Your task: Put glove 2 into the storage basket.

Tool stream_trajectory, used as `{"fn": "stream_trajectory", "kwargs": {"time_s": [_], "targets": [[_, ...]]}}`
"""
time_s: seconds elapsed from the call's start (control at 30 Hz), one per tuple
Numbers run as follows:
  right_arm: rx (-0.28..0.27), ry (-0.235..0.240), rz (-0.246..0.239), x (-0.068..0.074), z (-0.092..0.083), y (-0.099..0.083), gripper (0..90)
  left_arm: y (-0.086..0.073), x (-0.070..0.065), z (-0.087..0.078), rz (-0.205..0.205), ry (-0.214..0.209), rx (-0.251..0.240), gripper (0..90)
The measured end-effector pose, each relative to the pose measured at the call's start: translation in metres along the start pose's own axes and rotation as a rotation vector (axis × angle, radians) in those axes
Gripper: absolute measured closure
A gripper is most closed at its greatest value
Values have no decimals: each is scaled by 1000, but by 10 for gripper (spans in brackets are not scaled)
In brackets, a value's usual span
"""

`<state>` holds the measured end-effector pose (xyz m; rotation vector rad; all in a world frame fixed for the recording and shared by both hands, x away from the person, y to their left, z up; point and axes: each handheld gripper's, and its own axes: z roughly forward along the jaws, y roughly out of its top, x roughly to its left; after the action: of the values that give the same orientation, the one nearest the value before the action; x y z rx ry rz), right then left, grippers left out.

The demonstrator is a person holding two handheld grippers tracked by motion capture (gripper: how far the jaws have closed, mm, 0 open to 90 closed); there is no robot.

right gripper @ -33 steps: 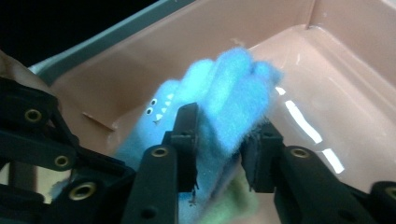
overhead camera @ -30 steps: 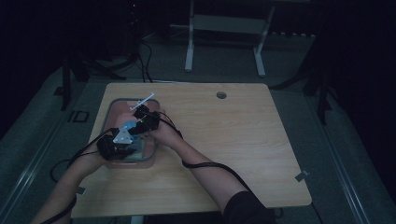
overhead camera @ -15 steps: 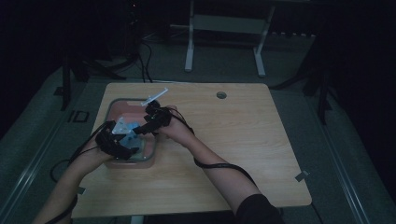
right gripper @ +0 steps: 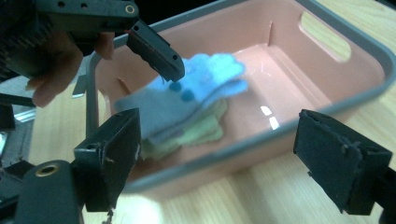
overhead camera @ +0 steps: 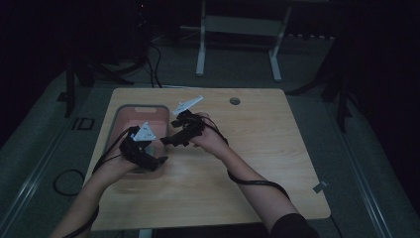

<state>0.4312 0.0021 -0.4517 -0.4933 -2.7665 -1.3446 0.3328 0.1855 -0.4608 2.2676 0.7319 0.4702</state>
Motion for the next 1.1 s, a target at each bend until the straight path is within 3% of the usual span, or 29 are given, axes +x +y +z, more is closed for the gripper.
{"fn": "stream_trajectory", "kwargs": {"time_s": [0.47, 0.7, 0.87, 1.1], "targets": [[-11, -40, 30, -19, -42, -39, 152, 37, -31, 27, 18, -115, -43, 26], [-5, -69, 42, -26, -62, -62, 151, 49, -45, 42, 23, -131, -67, 26], [-15, -73, 63, -32, -72, -75, 151, 54, -52, 49, 34, -118, -64, 26], [-12, -89, 70, -36, -88, -95, 151, 60, -66, 67, 49, -174, -60, 26]]}}
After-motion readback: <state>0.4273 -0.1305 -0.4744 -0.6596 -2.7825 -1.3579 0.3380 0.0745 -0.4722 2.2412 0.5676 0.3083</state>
